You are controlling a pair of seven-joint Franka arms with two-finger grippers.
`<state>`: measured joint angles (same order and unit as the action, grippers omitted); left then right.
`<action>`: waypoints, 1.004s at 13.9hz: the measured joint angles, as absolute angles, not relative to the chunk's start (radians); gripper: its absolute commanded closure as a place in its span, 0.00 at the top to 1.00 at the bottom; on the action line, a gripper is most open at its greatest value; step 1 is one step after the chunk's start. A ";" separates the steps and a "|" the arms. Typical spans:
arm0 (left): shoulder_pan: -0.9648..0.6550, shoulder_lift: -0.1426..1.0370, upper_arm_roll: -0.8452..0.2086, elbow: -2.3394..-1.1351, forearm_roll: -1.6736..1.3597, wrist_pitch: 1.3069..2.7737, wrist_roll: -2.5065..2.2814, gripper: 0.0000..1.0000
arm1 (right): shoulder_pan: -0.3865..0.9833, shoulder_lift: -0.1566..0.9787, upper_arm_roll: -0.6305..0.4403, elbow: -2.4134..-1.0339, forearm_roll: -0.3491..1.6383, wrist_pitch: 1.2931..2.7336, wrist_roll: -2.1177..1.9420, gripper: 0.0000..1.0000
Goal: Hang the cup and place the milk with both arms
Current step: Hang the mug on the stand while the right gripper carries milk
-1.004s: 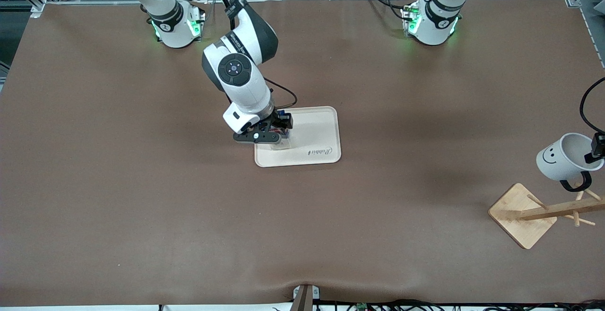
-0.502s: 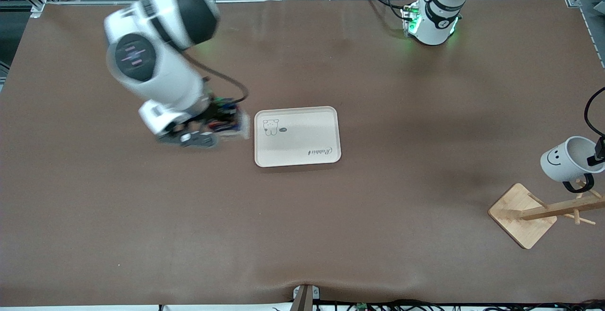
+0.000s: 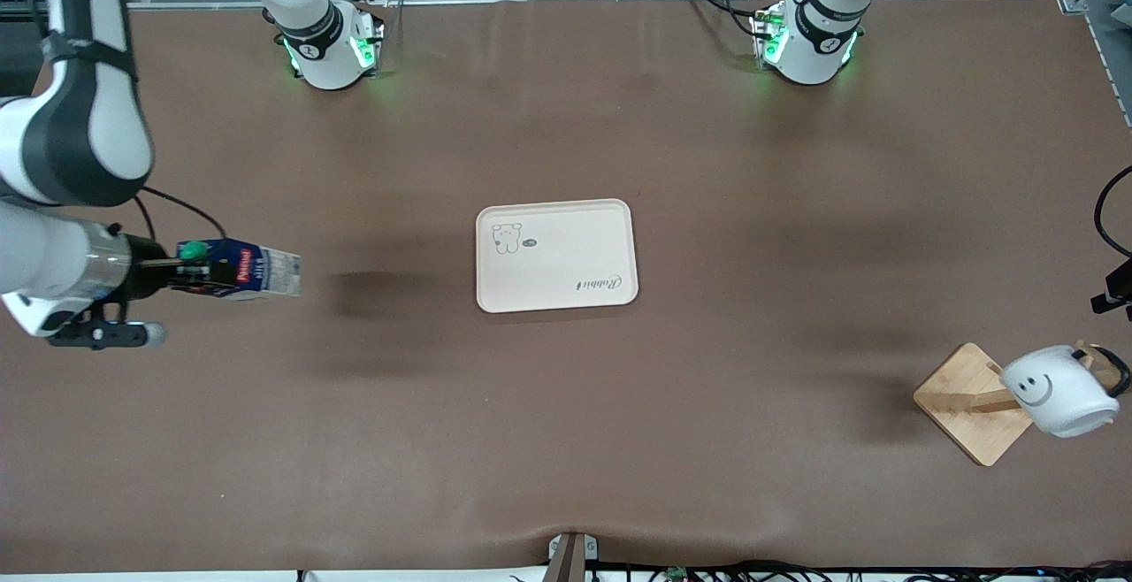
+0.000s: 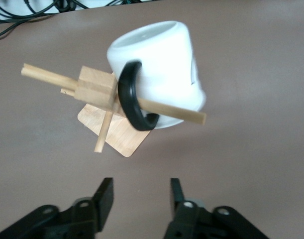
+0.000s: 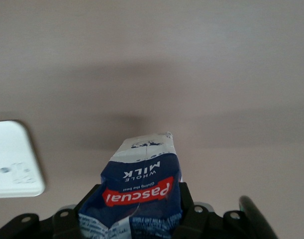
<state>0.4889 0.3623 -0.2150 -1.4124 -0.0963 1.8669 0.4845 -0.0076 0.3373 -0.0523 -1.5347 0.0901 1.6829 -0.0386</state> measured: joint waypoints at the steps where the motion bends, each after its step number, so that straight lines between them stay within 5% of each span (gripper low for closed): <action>1: 0.489 0.352 -0.216 -1.410 -0.096 1.866 0.440 1.00 | -0.028 0.311 -0.052 -1.610 0.069 1.757 -0.053 0.00; 6: 0.472 0.282 -0.225 -1.410 -0.088 1.753 0.057 1.00 | -0.040 0.162 -0.049 -1.990 0.032 2.052 -0.057 0.00; 14: 0.322 0.224 -0.256 -1.408 0.106 1.699 -0.222 1.00 | -0.071 0.147 -0.048 -2.123 0.031 2.114 -0.057 0.00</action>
